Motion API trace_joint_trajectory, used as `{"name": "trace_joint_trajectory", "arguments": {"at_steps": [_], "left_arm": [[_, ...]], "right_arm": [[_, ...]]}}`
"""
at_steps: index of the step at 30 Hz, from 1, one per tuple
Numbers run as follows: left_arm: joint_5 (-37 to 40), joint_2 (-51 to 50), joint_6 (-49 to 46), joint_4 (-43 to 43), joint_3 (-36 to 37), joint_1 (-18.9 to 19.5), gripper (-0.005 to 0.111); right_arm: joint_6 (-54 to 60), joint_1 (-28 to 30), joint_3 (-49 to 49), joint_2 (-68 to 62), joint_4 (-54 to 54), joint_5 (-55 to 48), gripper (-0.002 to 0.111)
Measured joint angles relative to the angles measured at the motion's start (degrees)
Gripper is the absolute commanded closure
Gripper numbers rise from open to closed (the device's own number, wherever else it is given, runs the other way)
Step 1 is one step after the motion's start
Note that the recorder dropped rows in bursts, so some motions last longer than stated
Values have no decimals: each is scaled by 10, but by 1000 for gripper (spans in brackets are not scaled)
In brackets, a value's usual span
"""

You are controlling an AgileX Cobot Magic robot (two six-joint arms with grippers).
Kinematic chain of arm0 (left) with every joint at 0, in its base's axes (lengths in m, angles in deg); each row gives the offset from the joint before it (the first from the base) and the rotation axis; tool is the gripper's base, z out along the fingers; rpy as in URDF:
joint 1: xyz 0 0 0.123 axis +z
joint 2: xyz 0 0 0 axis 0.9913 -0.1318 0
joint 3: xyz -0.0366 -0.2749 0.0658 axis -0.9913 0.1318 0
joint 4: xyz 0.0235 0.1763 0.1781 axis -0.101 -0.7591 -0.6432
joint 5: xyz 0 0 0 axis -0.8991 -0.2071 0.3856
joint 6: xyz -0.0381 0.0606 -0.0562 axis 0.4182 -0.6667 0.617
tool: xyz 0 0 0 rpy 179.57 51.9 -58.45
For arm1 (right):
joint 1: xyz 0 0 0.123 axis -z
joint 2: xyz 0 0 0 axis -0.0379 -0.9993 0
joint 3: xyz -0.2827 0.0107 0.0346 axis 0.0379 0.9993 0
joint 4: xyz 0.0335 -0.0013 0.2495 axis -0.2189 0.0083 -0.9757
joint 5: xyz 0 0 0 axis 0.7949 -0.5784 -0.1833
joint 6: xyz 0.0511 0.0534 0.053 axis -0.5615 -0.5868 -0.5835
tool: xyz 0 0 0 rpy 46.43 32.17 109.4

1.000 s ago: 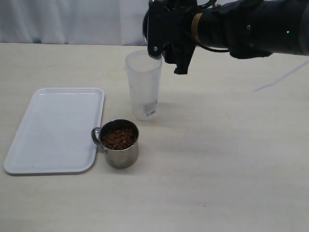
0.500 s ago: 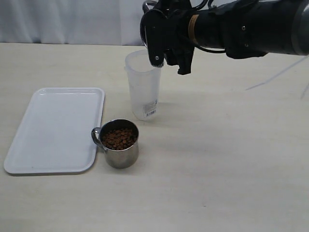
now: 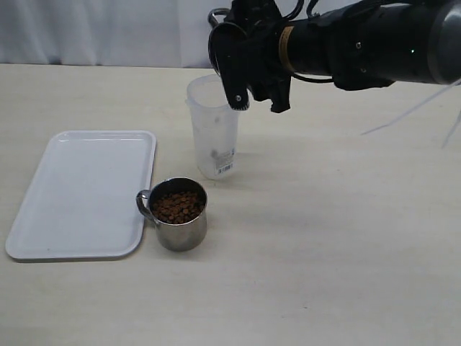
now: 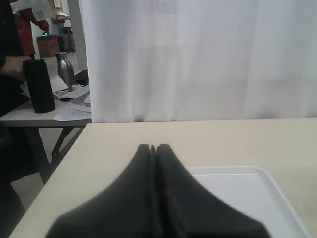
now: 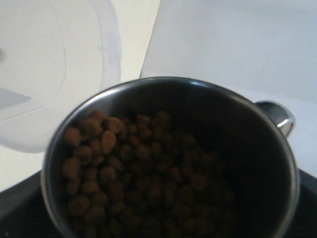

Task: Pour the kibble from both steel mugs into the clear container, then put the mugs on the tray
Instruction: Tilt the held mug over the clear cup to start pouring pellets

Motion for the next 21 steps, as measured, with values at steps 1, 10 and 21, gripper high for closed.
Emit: {"name": "trace_joint_trajectory", "arguments": {"at_steps": [1,10,21], "left_arm": [[0,0,0,0,0,0,107],[0,0,0,0,0,0,107],[0,0,0,0,0,0,107]], "right_arm": [[4,0,0,0,0,0,104],[13,0,-14,0,0,7,104],[64,0,-14,-2,1,20,104]]}}
